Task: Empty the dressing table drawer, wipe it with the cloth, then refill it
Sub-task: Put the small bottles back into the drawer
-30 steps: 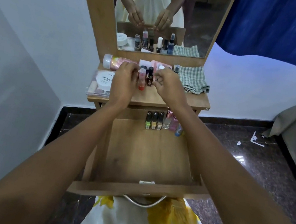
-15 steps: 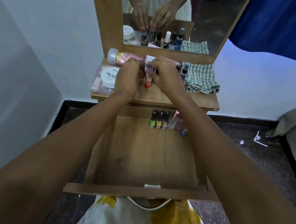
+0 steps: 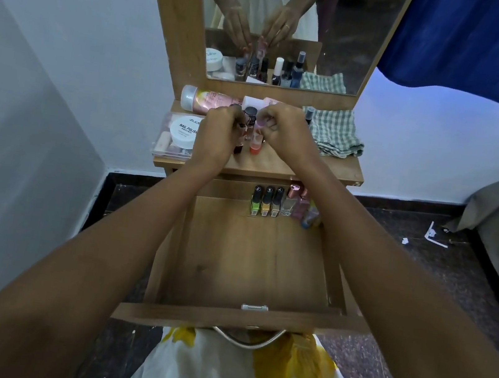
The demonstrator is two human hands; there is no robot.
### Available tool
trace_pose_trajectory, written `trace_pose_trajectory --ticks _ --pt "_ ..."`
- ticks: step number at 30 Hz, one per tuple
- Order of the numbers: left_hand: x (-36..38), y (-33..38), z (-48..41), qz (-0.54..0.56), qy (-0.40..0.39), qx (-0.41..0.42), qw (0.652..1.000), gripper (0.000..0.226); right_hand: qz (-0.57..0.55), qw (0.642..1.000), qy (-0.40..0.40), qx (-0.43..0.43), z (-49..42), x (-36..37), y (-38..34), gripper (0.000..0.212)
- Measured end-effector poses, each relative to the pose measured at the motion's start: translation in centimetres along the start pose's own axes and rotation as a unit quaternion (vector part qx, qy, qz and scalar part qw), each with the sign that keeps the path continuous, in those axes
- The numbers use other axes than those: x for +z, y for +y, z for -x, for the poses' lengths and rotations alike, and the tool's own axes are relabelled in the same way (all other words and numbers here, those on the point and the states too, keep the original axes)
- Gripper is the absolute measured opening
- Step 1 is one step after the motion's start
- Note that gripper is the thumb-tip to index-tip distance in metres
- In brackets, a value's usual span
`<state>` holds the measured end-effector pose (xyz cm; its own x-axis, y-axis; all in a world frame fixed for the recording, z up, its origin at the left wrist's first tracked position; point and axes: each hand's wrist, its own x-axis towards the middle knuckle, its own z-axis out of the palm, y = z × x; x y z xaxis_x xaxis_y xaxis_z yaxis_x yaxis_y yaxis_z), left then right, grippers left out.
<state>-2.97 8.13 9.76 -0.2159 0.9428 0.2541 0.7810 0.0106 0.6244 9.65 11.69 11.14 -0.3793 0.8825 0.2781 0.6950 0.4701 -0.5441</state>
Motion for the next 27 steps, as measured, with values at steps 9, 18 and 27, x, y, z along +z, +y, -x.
trace_pose_trajectory --ticks 9,18,27 --pt "0.3 2.3 3.3 0.032 -0.027 0.020 0.999 0.022 0.000 1.000 0.003 0.008 3.6 -3.1 0.9 0.026" --pt "2.7 3.9 6.4 0.017 -0.060 0.050 0.997 0.023 0.001 0.999 -0.012 0.031 6.9 -4.4 2.3 0.024" --pt "5.9 4.3 8.6 -0.046 -0.126 0.032 0.990 0.021 0.005 0.997 -0.048 0.052 10.0 -2.9 5.5 0.022"
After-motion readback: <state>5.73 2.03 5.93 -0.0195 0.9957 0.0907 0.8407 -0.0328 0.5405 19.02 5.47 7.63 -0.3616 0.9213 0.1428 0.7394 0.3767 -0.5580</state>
